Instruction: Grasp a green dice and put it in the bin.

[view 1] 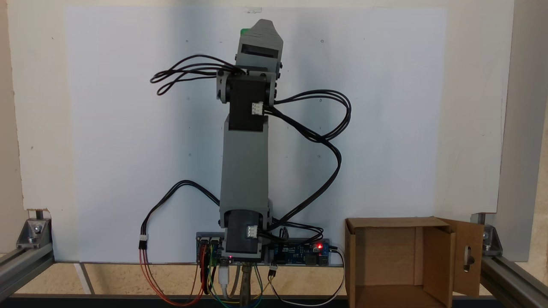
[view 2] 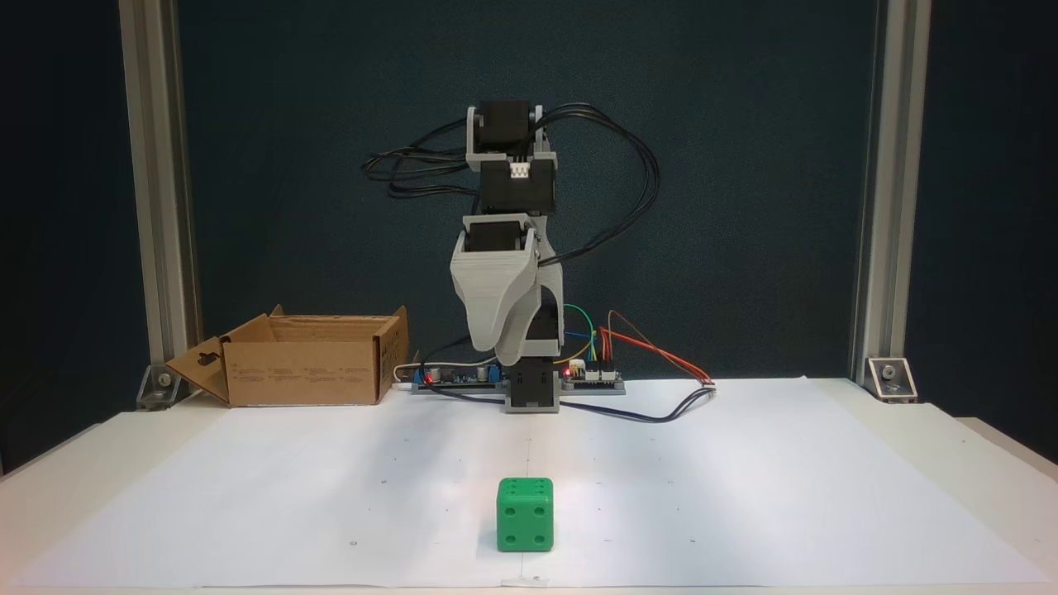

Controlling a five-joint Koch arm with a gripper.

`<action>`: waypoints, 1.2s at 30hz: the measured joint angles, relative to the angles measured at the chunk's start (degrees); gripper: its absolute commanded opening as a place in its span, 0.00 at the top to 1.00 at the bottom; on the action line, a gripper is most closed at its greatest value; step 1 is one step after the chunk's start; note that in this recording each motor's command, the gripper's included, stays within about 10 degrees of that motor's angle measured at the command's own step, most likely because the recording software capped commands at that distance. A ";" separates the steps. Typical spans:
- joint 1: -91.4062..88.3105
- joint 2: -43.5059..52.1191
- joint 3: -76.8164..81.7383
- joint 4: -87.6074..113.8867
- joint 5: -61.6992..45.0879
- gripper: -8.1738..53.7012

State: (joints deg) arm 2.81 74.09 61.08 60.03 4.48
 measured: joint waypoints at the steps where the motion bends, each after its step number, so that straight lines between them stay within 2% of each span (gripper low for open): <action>1: 0.00 -0.35 0.00 0.00 0.00 0.17; 36: -3.96 -13.27 -2.02 -5.19 1.32 0.17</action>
State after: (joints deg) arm -1.14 60.82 59.06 54.84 5.80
